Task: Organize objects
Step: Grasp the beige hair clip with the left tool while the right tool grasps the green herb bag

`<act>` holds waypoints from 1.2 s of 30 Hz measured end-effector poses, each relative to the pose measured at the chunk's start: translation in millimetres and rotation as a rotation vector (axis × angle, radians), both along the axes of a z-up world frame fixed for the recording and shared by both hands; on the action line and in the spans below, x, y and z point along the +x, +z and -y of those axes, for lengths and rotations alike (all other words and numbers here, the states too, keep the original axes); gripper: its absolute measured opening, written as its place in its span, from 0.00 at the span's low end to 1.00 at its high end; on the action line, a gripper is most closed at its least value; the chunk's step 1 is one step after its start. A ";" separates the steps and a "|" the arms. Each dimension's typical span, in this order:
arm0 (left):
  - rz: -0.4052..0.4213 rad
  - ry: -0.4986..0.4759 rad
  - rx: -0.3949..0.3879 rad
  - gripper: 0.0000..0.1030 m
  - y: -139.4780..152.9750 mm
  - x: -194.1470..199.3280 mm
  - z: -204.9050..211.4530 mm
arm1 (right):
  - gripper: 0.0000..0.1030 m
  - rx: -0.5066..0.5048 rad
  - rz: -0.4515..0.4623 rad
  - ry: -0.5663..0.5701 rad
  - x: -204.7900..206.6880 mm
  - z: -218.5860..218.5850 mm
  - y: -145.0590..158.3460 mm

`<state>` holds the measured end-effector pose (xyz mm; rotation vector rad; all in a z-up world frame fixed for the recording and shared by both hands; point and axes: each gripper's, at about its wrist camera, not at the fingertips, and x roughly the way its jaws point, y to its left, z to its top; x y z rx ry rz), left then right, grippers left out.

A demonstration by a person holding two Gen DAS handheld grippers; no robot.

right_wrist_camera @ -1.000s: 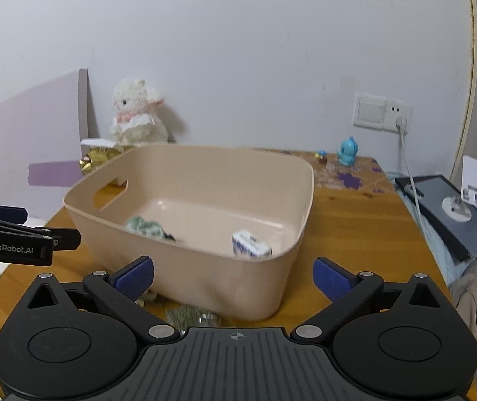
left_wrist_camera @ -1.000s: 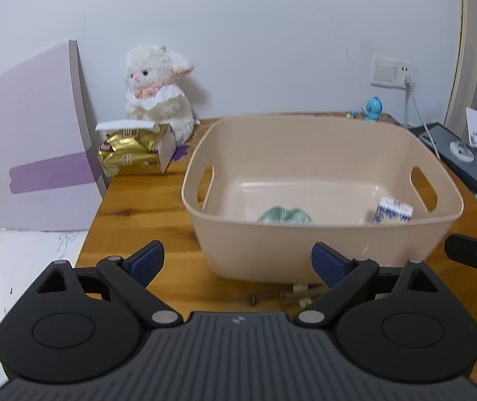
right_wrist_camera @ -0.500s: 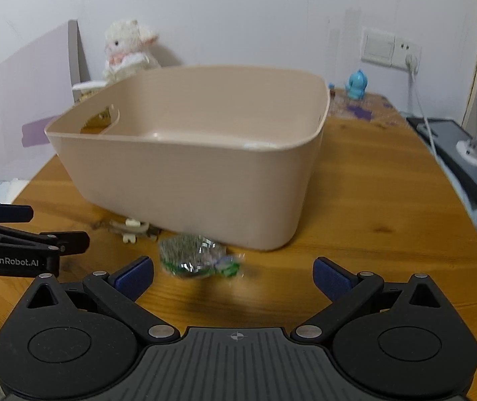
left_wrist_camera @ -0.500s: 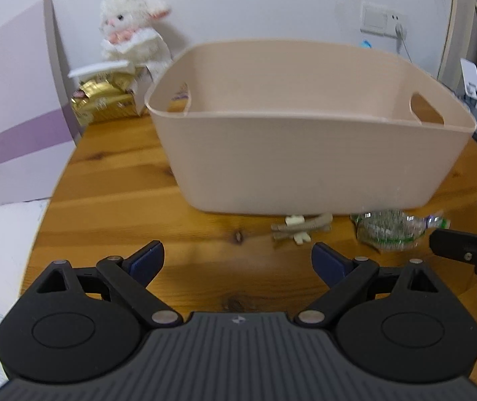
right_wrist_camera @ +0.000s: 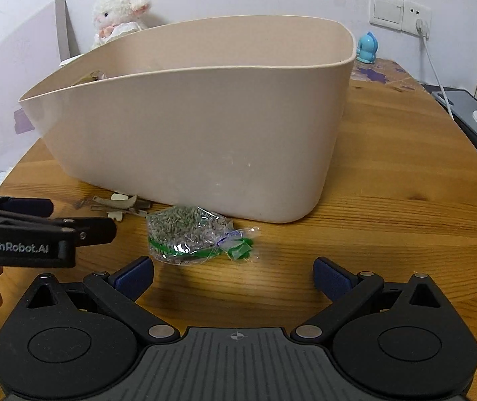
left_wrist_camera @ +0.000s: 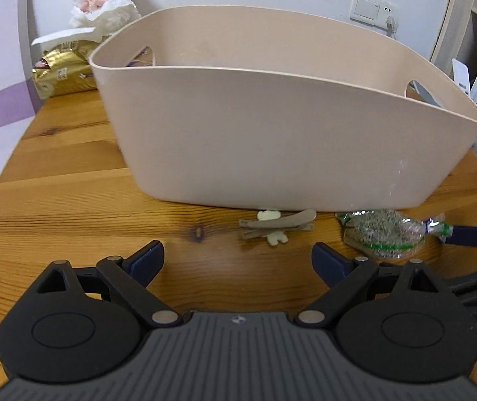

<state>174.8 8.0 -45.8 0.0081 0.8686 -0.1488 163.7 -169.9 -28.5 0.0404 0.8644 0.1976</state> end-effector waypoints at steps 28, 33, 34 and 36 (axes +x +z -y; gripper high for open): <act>0.063 0.067 0.022 0.56 -5.6 12.8 0.1 | 0.65 -0.033 0.067 -0.069 -5.3 -20.7 6.7; 0.058 0.059 0.020 0.56 -6.1 7.7 -1.6 | 0.60 -0.029 0.075 -0.069 -11.3 -15.0 9.5; 0.057 0.058 0.020 0.55 -5.9 6.9 -2.3 | 0.59 -0.029 0.077 -0.068 -12.8 -13.9 10.4; 0.060 0.052 0.017 0.54 -4.9 3.0 -2.9 | 0.57 -0.029 0.082 -0.068 -16.1 -12.3 12.9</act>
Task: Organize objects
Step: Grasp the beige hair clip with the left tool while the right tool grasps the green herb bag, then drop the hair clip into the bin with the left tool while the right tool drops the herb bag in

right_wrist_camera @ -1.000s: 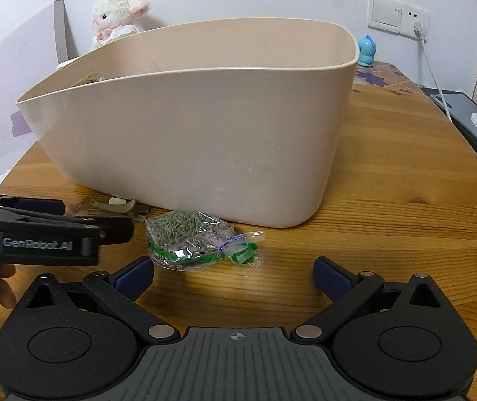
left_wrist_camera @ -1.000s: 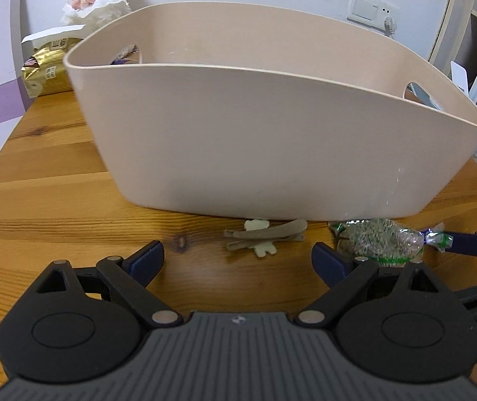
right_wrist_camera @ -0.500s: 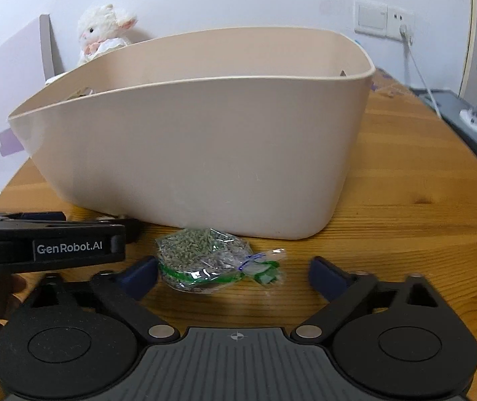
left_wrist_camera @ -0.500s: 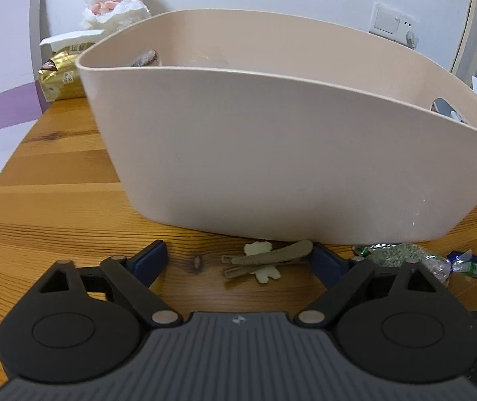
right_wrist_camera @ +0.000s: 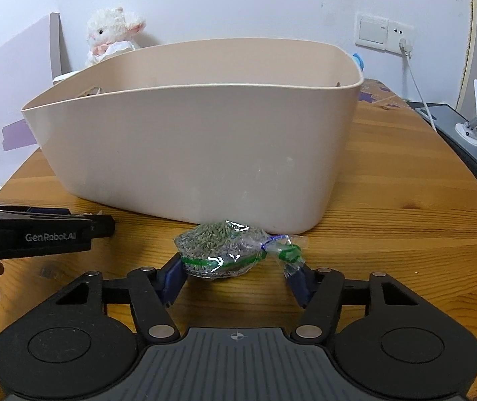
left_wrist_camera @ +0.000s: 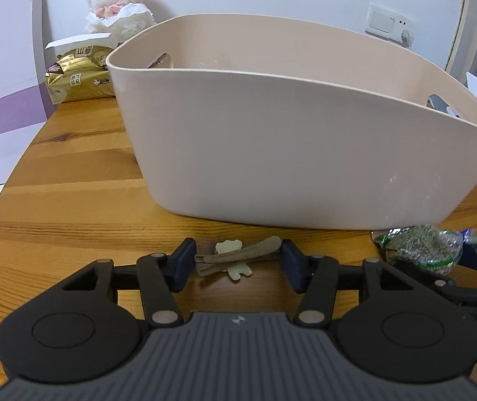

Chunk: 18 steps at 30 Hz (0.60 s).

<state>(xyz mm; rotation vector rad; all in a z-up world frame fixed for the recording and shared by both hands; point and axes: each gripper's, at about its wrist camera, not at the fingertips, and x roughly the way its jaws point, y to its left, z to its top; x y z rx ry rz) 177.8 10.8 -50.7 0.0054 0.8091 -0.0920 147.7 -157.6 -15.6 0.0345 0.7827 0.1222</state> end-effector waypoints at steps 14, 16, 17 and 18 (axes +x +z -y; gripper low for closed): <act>0.019 -0.017 0.018 0.54 9.0 -29.7 -3.0 | 0.12 0.025 0.027 0.014 -22.4 17.0 12.6; 0.027 -0.017 0.020 0.54 12.4 -33.4 -3.4 | 0.12 0.022 0.037 0.022 -25.7 17.0 15.0; 0.031 -0.018 0.020 0.54 13.7 -35.3 -4.0 | 0.12 0.019 0.039 0.024 -27.0 17.6 15.6; 0.034 -0.018 0.021 0.54 14.7 -37.0 -4.4 | 0.12 0.018 0.041 0.023 -28.3 17.8 16.3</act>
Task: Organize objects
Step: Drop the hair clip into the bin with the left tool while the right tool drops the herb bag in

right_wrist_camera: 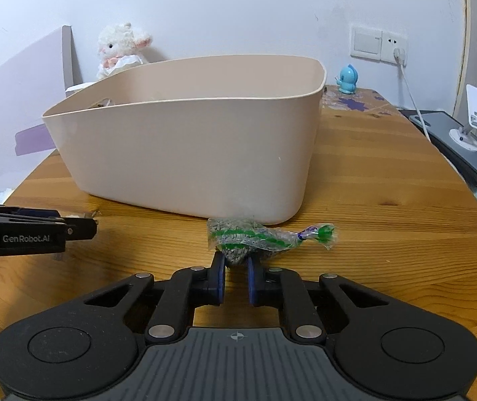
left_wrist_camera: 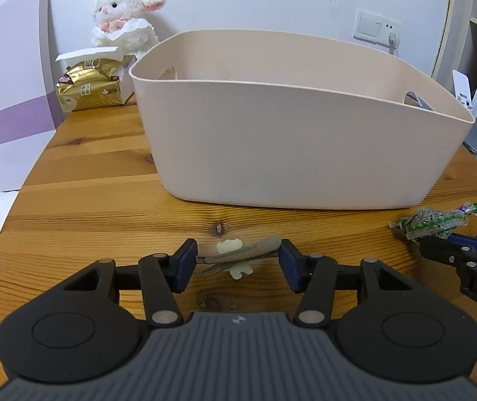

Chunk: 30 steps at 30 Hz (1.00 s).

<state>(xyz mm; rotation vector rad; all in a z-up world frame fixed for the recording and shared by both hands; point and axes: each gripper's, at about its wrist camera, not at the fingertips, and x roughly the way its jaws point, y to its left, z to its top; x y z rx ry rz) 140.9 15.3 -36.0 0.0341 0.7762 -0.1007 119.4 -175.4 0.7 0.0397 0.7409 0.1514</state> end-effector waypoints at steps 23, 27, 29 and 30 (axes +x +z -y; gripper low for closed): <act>0.179 -0.064 0.023 0.54 68.4 -38.8 7.1 | 0.10 0.048 0.234 0.053 -42.3 13.6 77.5; 0.229 -0.074 0.026 0.54 89.1 -35.0 13.8 | 0.10 0.048 0.283 0.056 -35.6 15.4 92.5; 0.248 -0.078 0.031 0.54 98.0 -29.3 17.3 | 0.10 0.037 0.302 0.062 -30.3 14.5 98.3; 0.258 -0.080 0.036 0.54 102.5 -25.6 19.4 | 0.10 0.031 0.312 0.064 -27.2 14.2 101.0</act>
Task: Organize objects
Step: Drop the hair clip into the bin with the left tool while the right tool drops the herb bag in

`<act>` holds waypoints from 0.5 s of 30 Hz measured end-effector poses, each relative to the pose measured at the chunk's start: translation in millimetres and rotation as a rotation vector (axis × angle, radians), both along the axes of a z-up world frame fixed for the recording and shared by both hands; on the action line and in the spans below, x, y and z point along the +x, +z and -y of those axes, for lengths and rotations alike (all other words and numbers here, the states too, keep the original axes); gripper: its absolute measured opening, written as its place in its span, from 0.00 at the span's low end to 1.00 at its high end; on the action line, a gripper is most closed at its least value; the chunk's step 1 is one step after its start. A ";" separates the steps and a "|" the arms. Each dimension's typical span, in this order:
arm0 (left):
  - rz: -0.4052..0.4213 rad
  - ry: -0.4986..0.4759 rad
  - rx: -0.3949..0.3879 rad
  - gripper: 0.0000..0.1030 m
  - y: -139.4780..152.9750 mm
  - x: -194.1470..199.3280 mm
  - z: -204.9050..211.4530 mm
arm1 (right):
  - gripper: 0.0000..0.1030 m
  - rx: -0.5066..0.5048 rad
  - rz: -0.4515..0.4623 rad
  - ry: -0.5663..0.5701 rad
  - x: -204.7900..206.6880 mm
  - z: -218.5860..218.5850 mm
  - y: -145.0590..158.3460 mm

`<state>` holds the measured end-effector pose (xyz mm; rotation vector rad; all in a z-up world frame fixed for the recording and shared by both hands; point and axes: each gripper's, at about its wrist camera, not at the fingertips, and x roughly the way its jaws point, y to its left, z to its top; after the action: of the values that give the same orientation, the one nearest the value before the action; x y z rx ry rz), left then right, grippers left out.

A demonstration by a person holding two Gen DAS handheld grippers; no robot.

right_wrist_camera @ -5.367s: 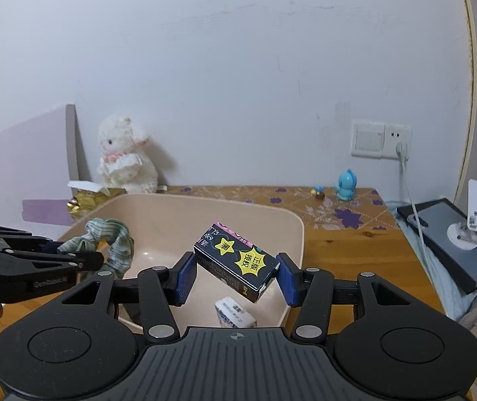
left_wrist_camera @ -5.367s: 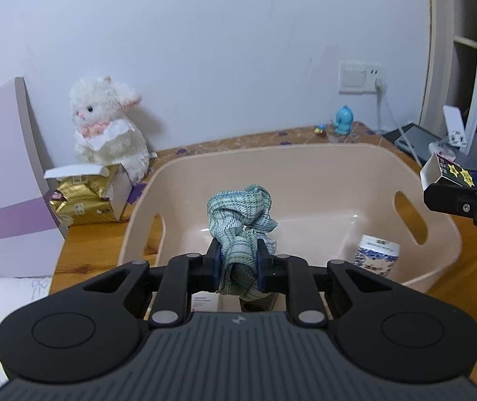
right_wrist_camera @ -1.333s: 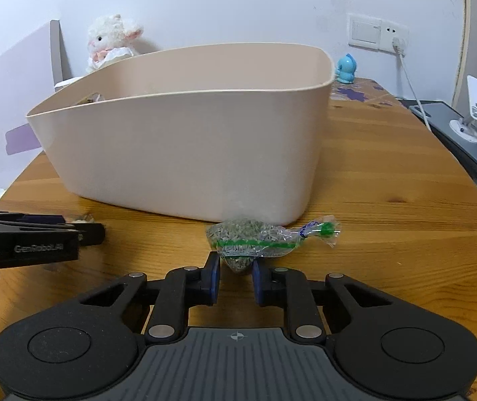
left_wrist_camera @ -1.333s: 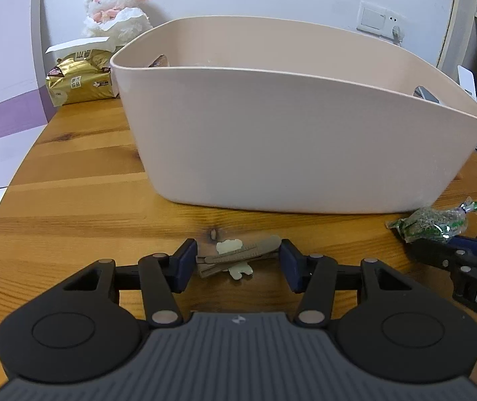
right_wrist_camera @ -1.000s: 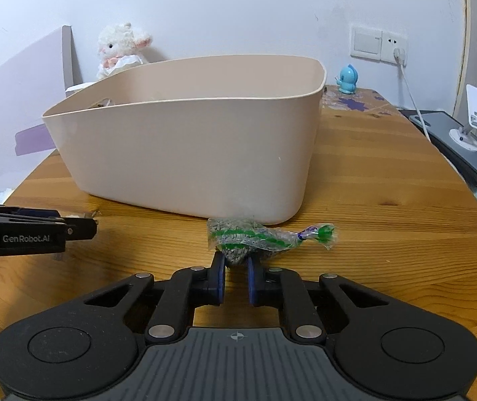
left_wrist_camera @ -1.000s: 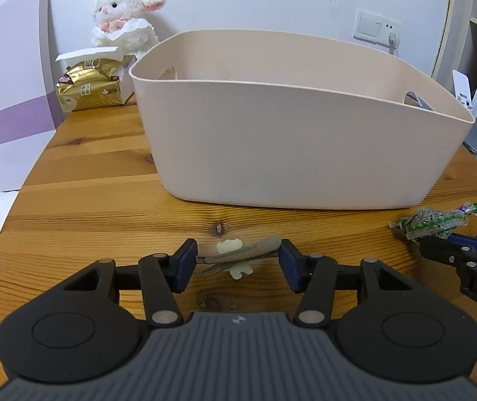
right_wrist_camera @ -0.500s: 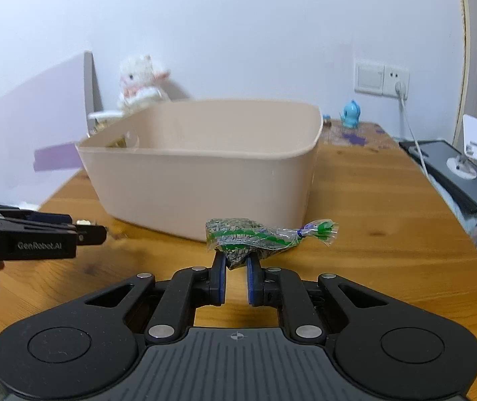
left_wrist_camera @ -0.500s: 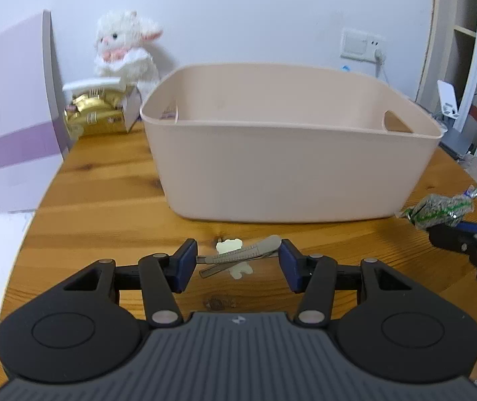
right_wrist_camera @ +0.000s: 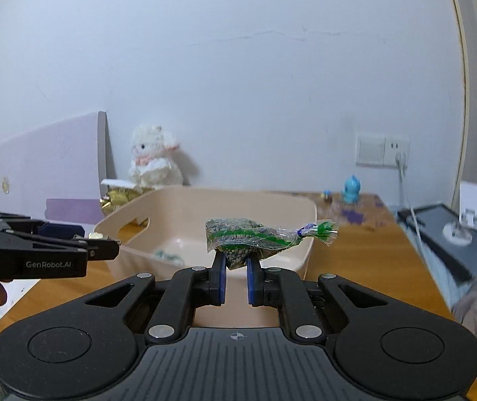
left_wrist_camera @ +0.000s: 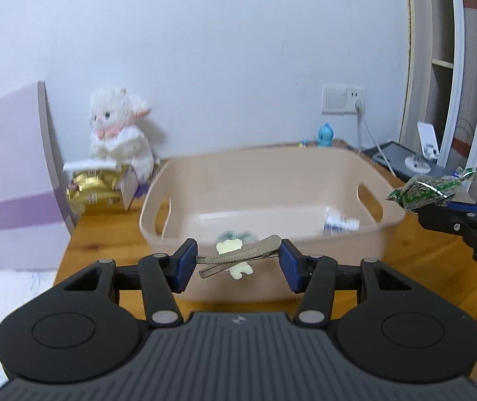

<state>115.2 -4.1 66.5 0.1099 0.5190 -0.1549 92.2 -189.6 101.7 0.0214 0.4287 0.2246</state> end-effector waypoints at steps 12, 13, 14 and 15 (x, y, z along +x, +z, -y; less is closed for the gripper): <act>0.006 0.029 0.072 0.54 7.2 79.1 31.6 | 0.10 -0.047 0.011 0.017 60.1 -7.5 4.1; -0.005 0.033 0.078 0.54 3.5 86.3 33.2 | 0.10 -0.045 0.000 0.020 66.6 -8.2 2.4; -0.018 0.037 0.086 0.54 -0.7 93.6 34.5 | 0.10 -0.048 -0.011 0.022 72.5 -9.4 0.2; -0.034 0.041 0.093 0.54 -5.7 100.9 35.4 | 0.10 -0.052 -0.023 0.022 79.2 -10.7 -3.0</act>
<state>216.2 -39.6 60.8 0.1875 0.5624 -0.0932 171.5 -178.8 98.7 -0.0320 0.4579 0.2344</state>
